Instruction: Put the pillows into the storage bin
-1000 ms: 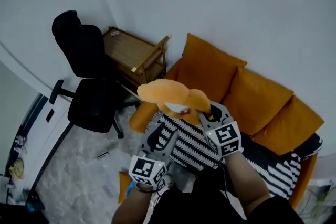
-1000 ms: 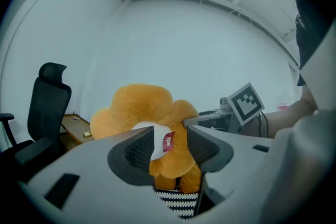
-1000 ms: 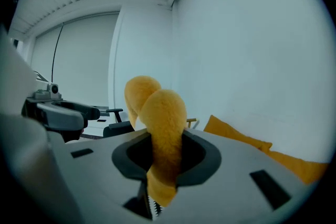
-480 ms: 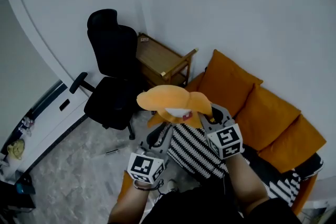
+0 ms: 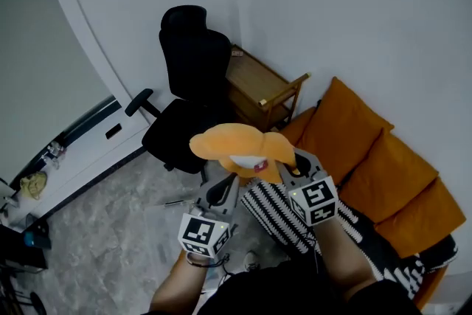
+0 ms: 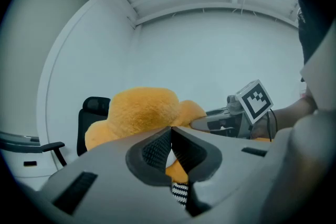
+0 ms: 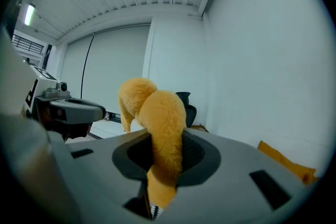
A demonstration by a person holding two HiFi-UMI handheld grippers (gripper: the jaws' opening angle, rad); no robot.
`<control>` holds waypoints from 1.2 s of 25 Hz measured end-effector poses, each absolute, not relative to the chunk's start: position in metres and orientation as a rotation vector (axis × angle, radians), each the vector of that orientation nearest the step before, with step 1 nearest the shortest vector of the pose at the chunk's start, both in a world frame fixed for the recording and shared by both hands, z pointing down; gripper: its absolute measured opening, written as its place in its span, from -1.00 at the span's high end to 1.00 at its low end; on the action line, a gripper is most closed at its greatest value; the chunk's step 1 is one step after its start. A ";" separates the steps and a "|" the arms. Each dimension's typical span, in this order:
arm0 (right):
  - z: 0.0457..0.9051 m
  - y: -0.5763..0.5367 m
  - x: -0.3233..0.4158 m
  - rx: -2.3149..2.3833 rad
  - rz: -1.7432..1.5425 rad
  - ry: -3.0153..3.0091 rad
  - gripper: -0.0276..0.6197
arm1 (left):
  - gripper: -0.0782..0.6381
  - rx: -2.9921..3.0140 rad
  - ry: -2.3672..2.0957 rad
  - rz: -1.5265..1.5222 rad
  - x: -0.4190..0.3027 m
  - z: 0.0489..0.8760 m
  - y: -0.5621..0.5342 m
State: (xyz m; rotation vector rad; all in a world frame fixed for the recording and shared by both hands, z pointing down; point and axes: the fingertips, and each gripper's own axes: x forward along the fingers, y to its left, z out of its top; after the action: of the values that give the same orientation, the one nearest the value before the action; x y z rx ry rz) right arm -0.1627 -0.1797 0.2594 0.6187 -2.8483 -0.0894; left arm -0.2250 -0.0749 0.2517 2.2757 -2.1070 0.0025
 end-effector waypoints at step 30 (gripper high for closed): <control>0.335 -0.002 -0.281 -0.513 -0.043 -2.801 0.64 | 0.76 1.140 -2.696 0.009 -0.239 0.308 0.143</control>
State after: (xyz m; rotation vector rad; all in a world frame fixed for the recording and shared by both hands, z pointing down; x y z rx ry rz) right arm -0.2810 -0.0015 0.3353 -0.5129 -2.8012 -0.0426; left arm -0.2394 0.1432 0.3084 1.1400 -2.6957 0.0091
